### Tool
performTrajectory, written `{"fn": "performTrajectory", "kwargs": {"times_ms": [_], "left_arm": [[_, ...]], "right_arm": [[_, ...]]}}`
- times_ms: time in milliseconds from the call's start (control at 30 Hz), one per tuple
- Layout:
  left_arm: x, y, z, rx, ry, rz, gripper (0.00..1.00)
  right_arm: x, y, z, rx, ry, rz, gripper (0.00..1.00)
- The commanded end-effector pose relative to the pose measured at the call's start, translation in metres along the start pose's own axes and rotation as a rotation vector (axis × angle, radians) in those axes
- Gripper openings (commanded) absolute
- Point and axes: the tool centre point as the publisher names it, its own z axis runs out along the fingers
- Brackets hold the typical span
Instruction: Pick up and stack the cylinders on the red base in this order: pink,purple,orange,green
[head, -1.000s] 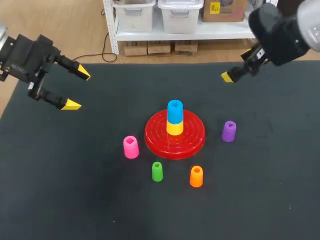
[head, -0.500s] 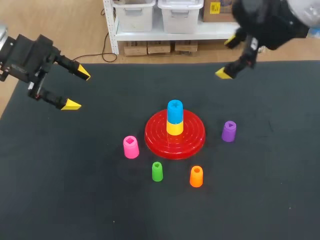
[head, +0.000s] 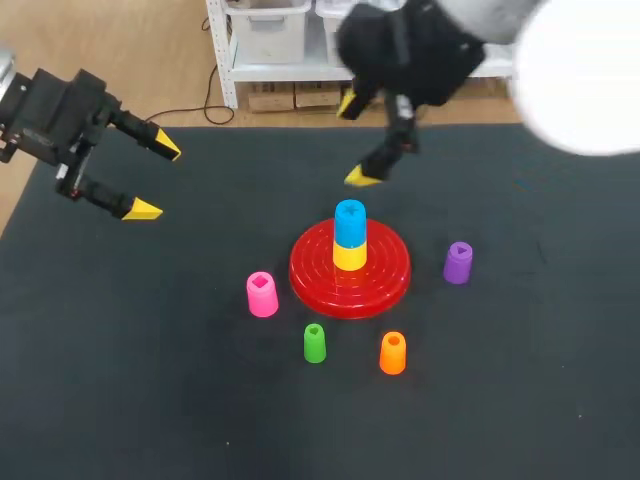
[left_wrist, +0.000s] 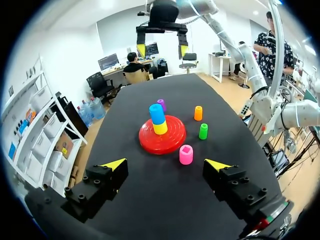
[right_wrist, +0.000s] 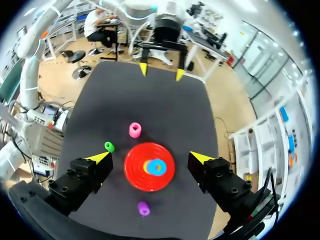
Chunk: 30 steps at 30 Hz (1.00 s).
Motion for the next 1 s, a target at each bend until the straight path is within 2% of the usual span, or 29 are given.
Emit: {"fn": "performTrajectory", "kwargs": {"times_ms": [33, 167, 300, 500, 767, 1000], "left_arm": [[0.001, 0.0, 0.001, -0.002, 0.0, 0.001, 1.0], [0.001, 0.0, 0.001, -0.002, 0.0, 0.001, 1.0], [0.001, 0.0, 0.001, -0.002, 0.0, 0.001, 1.0], [0.001, 0.0, 0.001, -0.002, 0.0, 0.001, 1.0], [0.001, 0.0, 0.001, -0.002, 0.0, 0.001, 1.0], [0.001, 0.0, 0.001, -0.002, 0.0, 0.001, 1.0]], "right_arm": [[-0.019, 0.001, 0.024, -0.105, 0.026, -0.024, 1.0], [-0.025, 0.021, 0.048, -0.108, 0.066, -0.063, 1.0], [-0.027, 0.03, 0.065, -0.097, 0.084, -0.074, 1.0], [-0.028, 0.035, 0.09, -0.078, 0.132, -0.1, 1.0], [-0.029, 0.042, 0.123, -0.135, 0.186, -0.13, 1.0], [-0.028, 0.04, 0.147, -0.149, 0.23, -0.149, 1.0]]}}
